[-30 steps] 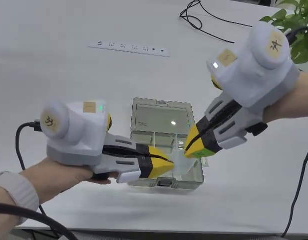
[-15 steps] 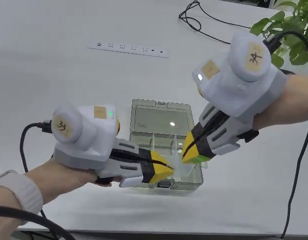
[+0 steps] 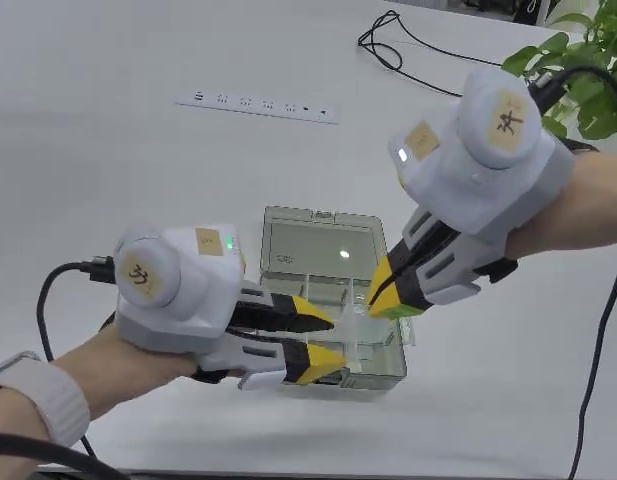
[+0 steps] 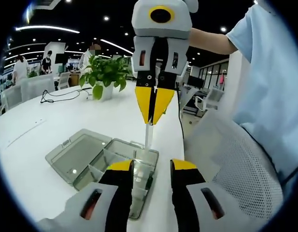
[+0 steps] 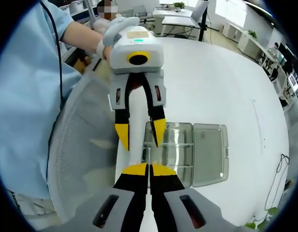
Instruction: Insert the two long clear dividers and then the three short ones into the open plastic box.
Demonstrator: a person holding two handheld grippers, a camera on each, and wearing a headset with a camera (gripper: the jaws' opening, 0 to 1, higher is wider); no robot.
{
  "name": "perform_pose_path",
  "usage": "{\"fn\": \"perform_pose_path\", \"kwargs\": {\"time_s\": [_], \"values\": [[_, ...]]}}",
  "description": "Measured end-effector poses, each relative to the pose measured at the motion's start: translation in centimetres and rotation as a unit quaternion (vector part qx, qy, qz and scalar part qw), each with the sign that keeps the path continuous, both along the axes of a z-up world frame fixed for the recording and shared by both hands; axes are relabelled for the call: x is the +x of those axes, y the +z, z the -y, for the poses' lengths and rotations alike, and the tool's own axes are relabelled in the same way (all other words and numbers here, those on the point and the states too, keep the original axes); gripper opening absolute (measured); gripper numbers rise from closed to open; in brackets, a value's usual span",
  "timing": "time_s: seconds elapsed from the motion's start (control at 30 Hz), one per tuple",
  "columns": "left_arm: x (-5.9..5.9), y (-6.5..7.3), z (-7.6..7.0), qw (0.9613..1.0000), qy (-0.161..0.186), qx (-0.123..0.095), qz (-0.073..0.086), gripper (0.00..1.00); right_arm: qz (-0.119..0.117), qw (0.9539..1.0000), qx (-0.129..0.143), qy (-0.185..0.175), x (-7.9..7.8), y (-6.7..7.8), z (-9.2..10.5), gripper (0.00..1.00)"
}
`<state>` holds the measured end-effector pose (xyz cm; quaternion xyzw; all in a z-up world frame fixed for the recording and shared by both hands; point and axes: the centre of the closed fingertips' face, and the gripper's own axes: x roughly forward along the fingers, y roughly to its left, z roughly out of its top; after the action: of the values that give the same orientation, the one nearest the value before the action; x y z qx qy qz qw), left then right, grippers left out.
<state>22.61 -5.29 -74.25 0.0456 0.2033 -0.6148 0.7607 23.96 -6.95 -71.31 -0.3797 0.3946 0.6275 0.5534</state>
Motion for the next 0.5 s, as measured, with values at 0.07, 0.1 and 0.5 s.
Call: {"fn": "perform_pose_path", "kwargs": {"time_s": [0.07,0.1,0.5], "values": [[0.5,-0.3,-0.5,0.9998,0.017,0.007,0.007,0.40,0.007,0.9999,-0.005,-0.006,0.6,-0.2,0.4,0.02],[0.8,-0.4,-0.7,0.9996,0.026,0.009,0.008,0.45,0.007,0.9999,-0.008,-0.011,0.8,-0.3,0.7,0.02],[2.4,-1.4,-3.4,0.9955,0.089,0.026,0.022,0.83,0.026,0.9984,-0.034,-0.038,2.8,-1.9,2.3,0.02]]}}
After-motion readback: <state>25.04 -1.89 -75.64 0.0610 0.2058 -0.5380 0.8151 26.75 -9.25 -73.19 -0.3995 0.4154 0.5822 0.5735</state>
